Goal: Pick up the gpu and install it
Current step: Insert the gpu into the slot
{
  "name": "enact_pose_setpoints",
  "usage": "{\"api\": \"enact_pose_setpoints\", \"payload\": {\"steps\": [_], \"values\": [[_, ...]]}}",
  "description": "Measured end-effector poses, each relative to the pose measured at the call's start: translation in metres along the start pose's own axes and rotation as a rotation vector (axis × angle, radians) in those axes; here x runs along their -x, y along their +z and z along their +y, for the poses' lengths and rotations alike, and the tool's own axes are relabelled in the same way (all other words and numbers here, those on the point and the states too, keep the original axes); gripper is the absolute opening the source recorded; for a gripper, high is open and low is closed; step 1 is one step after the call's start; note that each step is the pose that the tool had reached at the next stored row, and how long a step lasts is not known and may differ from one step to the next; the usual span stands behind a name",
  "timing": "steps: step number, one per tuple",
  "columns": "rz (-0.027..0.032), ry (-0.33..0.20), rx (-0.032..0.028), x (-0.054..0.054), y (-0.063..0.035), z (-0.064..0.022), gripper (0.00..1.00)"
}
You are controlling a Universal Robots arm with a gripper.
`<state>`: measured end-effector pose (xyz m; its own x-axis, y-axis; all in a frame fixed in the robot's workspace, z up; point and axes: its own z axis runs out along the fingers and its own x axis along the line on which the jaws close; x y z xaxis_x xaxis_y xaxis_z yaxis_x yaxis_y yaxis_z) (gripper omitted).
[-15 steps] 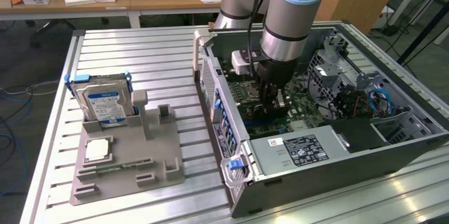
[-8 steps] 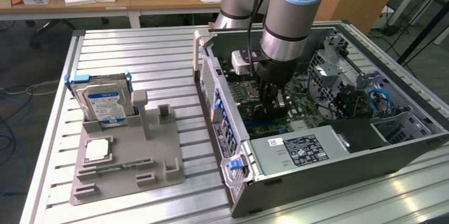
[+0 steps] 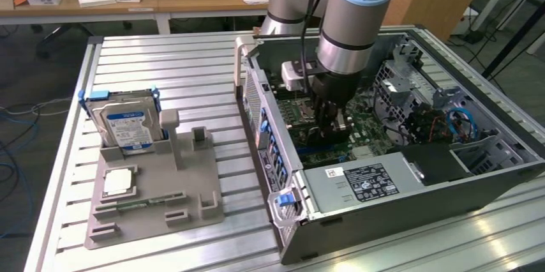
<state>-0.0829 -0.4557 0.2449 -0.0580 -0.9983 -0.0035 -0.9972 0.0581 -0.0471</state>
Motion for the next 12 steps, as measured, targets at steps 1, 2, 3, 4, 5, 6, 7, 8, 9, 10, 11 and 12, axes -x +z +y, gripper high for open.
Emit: {"api": "enact_pose_setpoints", "payload": {"steps": [1, 2, 3, 4, 5, 6, 7, 8, 9, 10, 11, 12], "values": [[-0.0001, 0.0, -0.0001, 0.0, 0.0001, -0.0003, 0.27], [0.0, 0.0, -0.0002, 0.0, 0.0001, -0.0005, 0.27], [0.0001, 0.0, -0.0001, 0.0001, 0.0002, -0.0006, 0.27], [0.0002, 0.0, -0.0001, 0.0001, 0.0004, -0.0007, 0.27], [0.0002, 0.0, -0.0001, 0.0001, 0.0007, -0.0007, 0.27], [0.0001, 0.0, -0.0001, 0.0, 0.0009, -0.0007, 0.27], [0.0001, 0.0, -0.0001, 0.0, 0.0011, -0.0008, 0.27], [0.0002, 0.0, -0.0001, 0.0, 0.0013, -0.0008, 0.27], [0.0002, 0.0, -0.0001, 0.0, 0.0014, -0.0007, 0.27], [0.0003, 0.0, -0.0001, 0.0, 0.0016, -0.0007, 0.27], [0.0003, 0.0, -0.0001, 0.0, 0.0019, -0.0008, 0.27], [0.0002, 0.0, -0.0001, 0.0, 0.0021, -0.0008, 0.27]]}}
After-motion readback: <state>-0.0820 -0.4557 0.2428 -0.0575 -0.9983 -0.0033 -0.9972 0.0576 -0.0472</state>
